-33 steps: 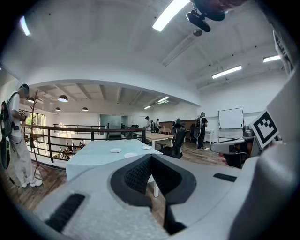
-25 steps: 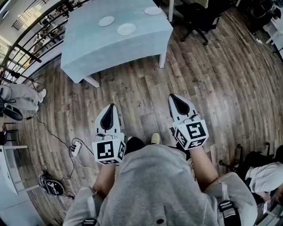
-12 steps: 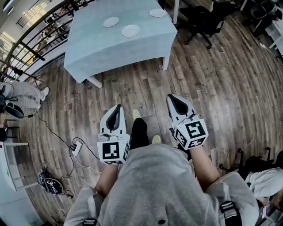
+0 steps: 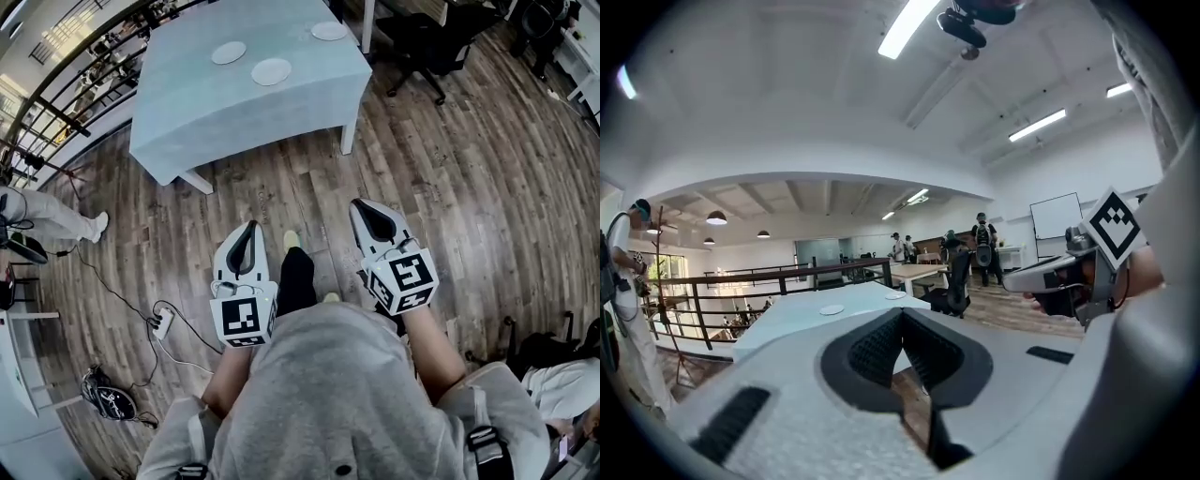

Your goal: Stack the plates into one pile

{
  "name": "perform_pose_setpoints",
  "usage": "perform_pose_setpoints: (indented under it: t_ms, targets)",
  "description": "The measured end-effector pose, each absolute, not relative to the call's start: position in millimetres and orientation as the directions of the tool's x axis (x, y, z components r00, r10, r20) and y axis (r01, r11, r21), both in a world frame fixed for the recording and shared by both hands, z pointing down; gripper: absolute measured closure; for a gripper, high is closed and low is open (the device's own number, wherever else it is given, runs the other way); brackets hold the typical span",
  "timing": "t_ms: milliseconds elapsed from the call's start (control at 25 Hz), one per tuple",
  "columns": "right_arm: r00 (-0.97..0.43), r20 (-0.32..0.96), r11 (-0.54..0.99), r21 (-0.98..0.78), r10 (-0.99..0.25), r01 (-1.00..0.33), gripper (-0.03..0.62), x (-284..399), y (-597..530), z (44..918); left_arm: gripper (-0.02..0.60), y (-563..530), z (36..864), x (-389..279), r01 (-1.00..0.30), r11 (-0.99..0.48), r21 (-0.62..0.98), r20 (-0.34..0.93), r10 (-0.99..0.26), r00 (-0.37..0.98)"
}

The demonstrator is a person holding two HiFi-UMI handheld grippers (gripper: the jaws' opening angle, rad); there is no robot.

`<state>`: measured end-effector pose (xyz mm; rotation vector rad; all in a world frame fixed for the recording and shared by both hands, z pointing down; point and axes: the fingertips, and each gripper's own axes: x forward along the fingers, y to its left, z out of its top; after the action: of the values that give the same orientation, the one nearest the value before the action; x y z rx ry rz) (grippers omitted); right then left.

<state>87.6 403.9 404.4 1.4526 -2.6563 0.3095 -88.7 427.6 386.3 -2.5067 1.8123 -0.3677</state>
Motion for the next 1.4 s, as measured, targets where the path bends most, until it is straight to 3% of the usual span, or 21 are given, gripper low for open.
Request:
perform_pose_setpoints:
  t_ms: [520,1400]
  targets:
    - [-0.527,0.213,0.515,-0.112,-0.823,-0.85,0.566,90,326,405,0.563,351,390,-99,-0.933,-0.328,-0.148,0.186,-0.936,0.299]
    - [-0.548,0.281,0.55,-0.079,-0.788,-0.831,0.566,20,197,413,0.563,222,399,-144,-0.922,-0.375,-0.097,0.247,-0.906,0.343]
